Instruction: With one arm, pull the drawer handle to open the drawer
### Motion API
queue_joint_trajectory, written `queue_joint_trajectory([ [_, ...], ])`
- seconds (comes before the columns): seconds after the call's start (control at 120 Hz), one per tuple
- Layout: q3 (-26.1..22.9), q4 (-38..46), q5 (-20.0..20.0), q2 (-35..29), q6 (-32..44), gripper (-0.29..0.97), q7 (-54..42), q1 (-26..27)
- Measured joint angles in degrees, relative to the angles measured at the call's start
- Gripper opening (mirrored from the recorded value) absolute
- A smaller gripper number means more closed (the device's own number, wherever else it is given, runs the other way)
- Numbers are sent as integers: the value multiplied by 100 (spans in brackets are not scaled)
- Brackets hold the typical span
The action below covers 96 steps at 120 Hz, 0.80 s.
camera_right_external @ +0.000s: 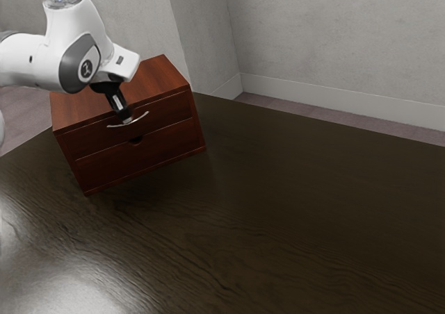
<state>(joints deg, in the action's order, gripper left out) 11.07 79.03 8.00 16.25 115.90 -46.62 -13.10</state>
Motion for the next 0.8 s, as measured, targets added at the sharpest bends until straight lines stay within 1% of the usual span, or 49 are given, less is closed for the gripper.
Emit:
queue_joint_trajectory([
  [0.375,-8,117,17,52,80,16,16,18],
  [0.8,-1,115,-112,179,188,12,106,19],
])
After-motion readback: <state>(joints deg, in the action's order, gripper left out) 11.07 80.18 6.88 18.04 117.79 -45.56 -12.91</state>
